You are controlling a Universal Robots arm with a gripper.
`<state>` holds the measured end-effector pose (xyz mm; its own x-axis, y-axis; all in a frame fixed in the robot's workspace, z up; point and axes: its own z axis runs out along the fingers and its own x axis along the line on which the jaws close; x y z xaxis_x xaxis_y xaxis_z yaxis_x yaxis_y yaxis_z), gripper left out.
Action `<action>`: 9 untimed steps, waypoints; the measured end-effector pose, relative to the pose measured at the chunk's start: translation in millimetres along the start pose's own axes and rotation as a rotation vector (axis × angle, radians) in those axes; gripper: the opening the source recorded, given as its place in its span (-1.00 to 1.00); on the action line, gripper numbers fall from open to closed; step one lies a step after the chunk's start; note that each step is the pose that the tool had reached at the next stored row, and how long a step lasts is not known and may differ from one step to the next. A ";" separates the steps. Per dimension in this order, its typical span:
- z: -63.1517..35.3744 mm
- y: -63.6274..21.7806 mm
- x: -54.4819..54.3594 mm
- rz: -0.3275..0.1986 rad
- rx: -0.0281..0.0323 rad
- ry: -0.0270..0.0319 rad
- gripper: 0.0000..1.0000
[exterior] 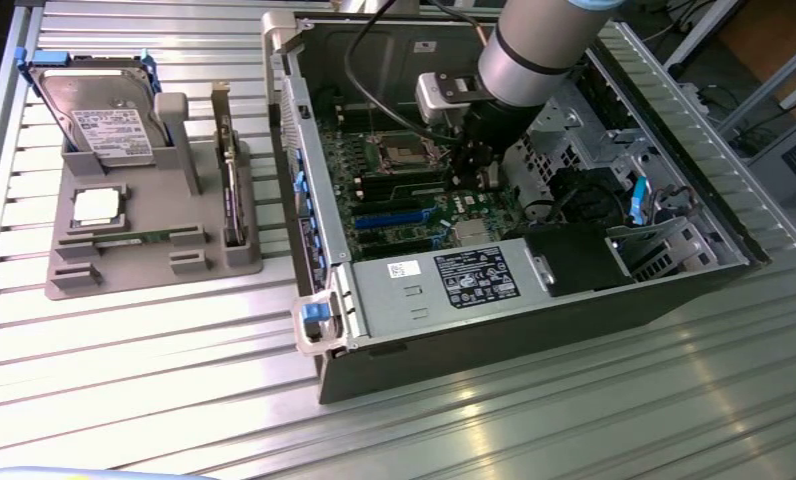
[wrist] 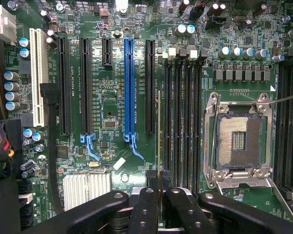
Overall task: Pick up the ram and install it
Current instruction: 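Insert the ram into the slot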
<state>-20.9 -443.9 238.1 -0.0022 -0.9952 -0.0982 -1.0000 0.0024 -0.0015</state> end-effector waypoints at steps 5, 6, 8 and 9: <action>-0.2 0.0 -0.1 0.000 0.0001 -0.0001 -0.76; -0.4 0.0 -0.1 0.000 0.0000 0.0005 -0.76; -0.5 0.0 -0.1 0.000 0.0000 0.0012 -0.76; -0.4 0.1 -0.2 0.000 0.0000 0.0013 -0.76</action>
<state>-21.0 -443.7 238.5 -0.0023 -0.9953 -0.0969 -1.0000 0.0024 -0.0015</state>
